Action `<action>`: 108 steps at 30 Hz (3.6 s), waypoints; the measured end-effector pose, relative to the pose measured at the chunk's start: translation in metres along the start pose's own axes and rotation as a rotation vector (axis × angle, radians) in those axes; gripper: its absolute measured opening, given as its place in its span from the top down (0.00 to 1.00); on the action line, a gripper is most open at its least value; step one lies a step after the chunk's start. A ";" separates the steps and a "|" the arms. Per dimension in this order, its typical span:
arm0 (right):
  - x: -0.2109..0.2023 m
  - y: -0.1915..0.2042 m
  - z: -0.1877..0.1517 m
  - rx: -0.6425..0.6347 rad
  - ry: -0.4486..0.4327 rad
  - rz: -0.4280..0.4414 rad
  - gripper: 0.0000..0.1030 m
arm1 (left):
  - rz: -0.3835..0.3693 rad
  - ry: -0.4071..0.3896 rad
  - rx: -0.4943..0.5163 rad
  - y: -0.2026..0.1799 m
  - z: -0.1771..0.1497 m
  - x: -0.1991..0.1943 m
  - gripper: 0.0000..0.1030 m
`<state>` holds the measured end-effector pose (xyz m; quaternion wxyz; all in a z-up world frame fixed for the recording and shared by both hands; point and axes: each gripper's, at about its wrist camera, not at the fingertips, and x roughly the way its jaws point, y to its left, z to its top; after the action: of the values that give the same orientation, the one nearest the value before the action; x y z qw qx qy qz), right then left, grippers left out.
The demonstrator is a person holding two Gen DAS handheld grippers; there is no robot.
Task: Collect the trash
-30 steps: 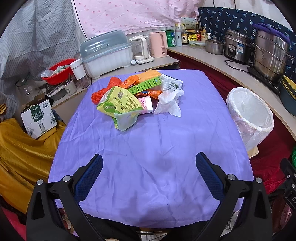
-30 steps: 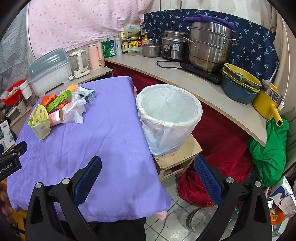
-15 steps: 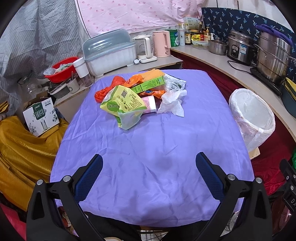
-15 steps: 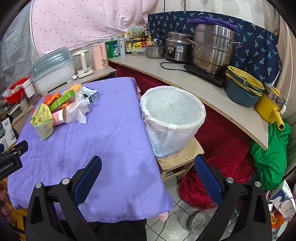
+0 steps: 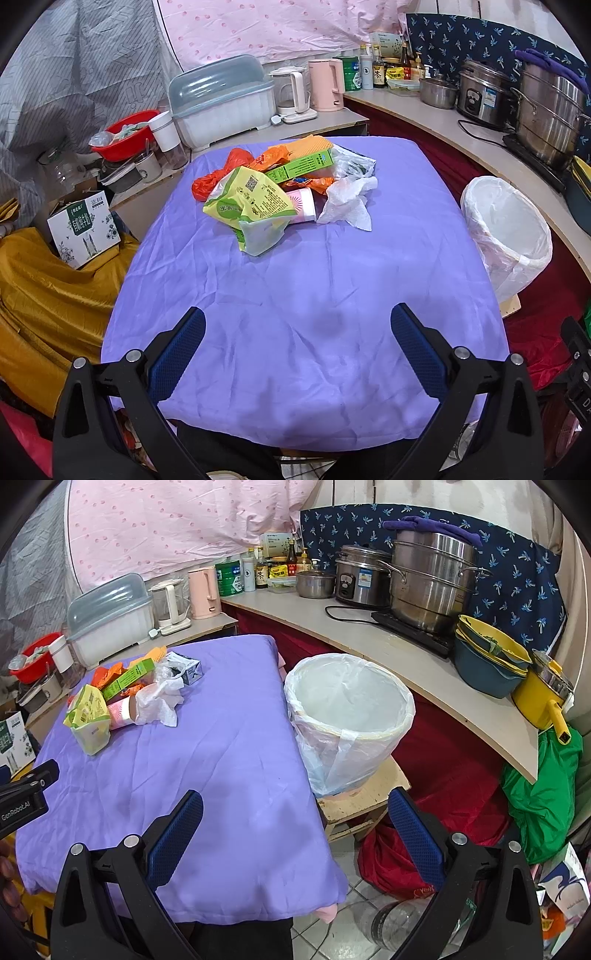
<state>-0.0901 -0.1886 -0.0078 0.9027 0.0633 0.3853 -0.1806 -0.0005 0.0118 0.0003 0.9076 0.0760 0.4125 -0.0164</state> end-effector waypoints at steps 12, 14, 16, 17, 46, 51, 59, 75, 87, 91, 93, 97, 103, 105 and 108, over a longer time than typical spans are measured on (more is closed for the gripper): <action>0.001 0.000 0.000 0.003 0.002 -0.002 0.07 | -0.003 0.002 0.000 0.001 -0.001 0.000 0.07; 0.001 0.000 -0.001 0.005 0.004 -0.003 0.07 | -0.006 0.002 0.000 0.001 -0.001 0.000 0.07; 0.002 -0.001 -0.002 0.008 0.006 -0.003 0.07 | -0.006 0.004 -0.001 0.002 -0.001 0.000 0.07; 0.002 -0.001 -0.002 0.008 0.007 -0.004 0.07 | -0.007 0.004 -0.001 0.002 -0.001 0.000 0.07; 0.002 -0.005 -0.004 0.020 0.006 -0.007 0.07 | -0.022 0.012 -0.002 -0.010 -0.004 0.001 0.07; 0.002 -0.005 -0.004 0.018 0.007 -0.009 0.07 | -0.027 0.013 -0.006 -0.002 -0.002 0.003 0.07; 0.008 0.004 0.003 0.014 0.005 -0.006 0.07 | -0.046 0.028 -0.029 0.007 0.003 0.015 0.07; 0.056 0.068 0.042 -0.004 -0.005 0.103 0.07 | -0.049 0.069 -0.132 0.063 0.028 0.070 0.07; 0.126 0.151 0.084 -0.037 0.007 0.219 0.15 | -0.034 0.114 -0.247 0.114 0.062 0.135 0.07; 0.156 0.170 0.094 -0.013 0.037 0.249 0.22 | -0.052 0.134 -0.277 0.118 0.075 0.162 0.07; 0.170 0.178 0.099 -0.002 0.048 0.262 0.28 | -0.068 0.148 -0.289 0.118 0.079 0.174 0.08; 0.197 0.191 0.105 0.018 0.073 0.271 0.39 | -0.106 0.178 -0.293 0.115 0.085 0.195 0.25; 0.228 0.200 0.107 0.065 0.120 0.319 0.50 | -0.153 0.218 -0.286 0.111 0.085 0.216 0.54; 0.237 0.206 0.106 0.067 0.134 0.325 0.64 | -0.174 0.224 -0.283 0.111 0.085 0.219 0.68; 0.247 0.212 0.102 0.072 0.173 0.357 0.89 | -0.192 0.217 -0.277 0.110 0.085 0.217 0.79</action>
<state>0.2160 -0.0864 -0.1200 0.8810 0.1782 0.4375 -0.0252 0.2162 0.1144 -0.0935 0.8538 -0.0881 0.5117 -0.0379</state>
